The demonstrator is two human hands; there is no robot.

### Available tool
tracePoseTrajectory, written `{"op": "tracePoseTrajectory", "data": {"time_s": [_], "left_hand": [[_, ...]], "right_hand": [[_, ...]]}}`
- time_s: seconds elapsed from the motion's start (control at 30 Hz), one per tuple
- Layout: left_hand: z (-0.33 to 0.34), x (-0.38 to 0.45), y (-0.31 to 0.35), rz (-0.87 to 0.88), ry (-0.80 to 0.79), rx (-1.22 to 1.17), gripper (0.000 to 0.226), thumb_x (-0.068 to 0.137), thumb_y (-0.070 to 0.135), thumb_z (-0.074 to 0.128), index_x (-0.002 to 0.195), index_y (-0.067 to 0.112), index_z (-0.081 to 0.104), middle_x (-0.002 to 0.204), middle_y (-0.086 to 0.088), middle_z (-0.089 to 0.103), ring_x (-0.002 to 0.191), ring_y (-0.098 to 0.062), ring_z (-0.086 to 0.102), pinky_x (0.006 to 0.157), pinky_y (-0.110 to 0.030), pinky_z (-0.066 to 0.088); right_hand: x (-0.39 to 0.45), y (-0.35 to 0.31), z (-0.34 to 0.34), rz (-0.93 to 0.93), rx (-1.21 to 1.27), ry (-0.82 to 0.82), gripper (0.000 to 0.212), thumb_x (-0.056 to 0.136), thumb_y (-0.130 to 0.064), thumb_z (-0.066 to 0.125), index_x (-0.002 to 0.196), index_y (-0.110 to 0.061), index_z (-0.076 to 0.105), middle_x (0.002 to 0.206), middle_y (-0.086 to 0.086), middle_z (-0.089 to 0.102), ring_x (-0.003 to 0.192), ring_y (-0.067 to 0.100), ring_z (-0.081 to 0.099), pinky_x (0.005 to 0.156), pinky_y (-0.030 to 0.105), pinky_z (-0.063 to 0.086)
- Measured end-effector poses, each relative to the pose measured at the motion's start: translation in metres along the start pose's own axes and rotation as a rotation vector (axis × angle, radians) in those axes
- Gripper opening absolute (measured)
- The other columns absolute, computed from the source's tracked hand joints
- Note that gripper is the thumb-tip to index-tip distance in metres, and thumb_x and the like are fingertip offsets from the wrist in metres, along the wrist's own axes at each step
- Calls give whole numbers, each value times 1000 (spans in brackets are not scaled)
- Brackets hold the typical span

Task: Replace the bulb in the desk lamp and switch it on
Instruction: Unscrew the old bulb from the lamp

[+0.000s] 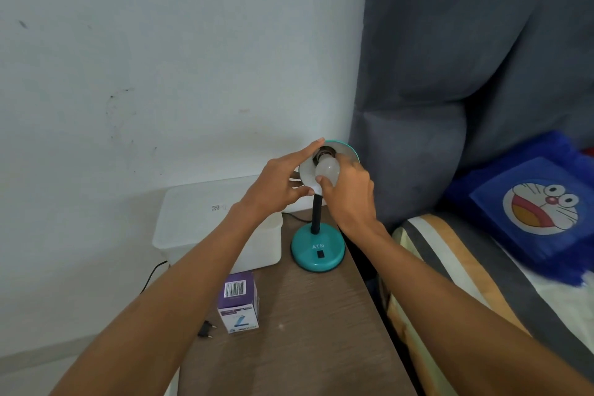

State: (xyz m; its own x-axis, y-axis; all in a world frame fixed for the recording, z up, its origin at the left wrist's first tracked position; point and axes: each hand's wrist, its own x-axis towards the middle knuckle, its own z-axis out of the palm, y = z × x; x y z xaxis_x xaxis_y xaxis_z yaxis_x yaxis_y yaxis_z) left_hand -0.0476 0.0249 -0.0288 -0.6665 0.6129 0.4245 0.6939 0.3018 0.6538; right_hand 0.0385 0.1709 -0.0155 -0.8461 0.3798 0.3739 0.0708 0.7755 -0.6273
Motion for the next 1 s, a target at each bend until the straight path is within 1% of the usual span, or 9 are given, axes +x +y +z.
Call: {"op": "tracePoseTrajectory", "data": {"time_s": [0.1,0.17,0.27,0.33,0.43,0.6,0.8,0.9,1.0], "left_hand": [[0,-1,1,3,15,21,100,79,5,87,156,42,35,139,9,57,113,-12,65,93,-16,55],[0,0,1,4,10,17,100,79,5,87,156,42,35,141,6,59,112,-12,67,94,-20,57],[0,0,1,7,2,8,98,80,5,86,157,40,36,142,4,60,114,-12,67,95,-21,56],[0,-1,1,2,10,4,98,80,4,86,157,40,36,141,5,60,113,-11,67,96,-19,55],[-1,0,2,-3,9,19,99,80,4,86,157,40,35,140,10,57,112,-9,65,94,-14,53],[1,1,2,5,9,21,98,80,4,85,157,38,36,142,1,61,113,-14,68,97,-24,57],[2,1,2,-13,21,36,100,79,5,86,157,41,34,145,1,59,116,-15,67,97,-21,56],[3,1,2,6,18,35,96,82,5,84,158,38,35,143,0,61,114,-14,68,97,-27,58],[3,0,2,-13,18,23,99,80,1,84,158,39,34,144,1,60,116,-14,67,98,-26,57]], "right_hand": [[-4,0,0,-88,-58,-13,59,87,-10,71,142,-18,52,142,14,43,121,35,52,96,40,50],[-7,0,1,-87,-15,2,59,88,-16,70,143,-20,49,146,12,39,123,34,51,97,40,50],[-5,1,1,-8,8,27,56,93,-33,67,143,-17,48,139,12,53,114,32,61,92,41,53],[-2,1,-1,-26,-18,21,53,92,-29,68,140,-14,53,134,13,58,113,33,62,91,41,54],[-4,-1,-2,-78,-44,-4,55,87,-14,72,139,-18,54,142,14,43,123,34,52,97,40,53],[-5,-3,0,23,-21,18,61,92,-34,68,145,-14,45,138,14,54,116,35,60,91,42,52],[-4,-6,1,-60,-64,-4,62,84,-11,74,141,-18,50,144,16,38,127,36,46,99,45,52],[-4,-8,4,42,36,6,63,90,-29,71,145,-16,43,142,17,47,121,37,56,96,43,51],[-2,-7,2,66,-4,-12,60,90,-19,70,144,-14,45,135,18,52,116,39,57,91,41,50]]}}
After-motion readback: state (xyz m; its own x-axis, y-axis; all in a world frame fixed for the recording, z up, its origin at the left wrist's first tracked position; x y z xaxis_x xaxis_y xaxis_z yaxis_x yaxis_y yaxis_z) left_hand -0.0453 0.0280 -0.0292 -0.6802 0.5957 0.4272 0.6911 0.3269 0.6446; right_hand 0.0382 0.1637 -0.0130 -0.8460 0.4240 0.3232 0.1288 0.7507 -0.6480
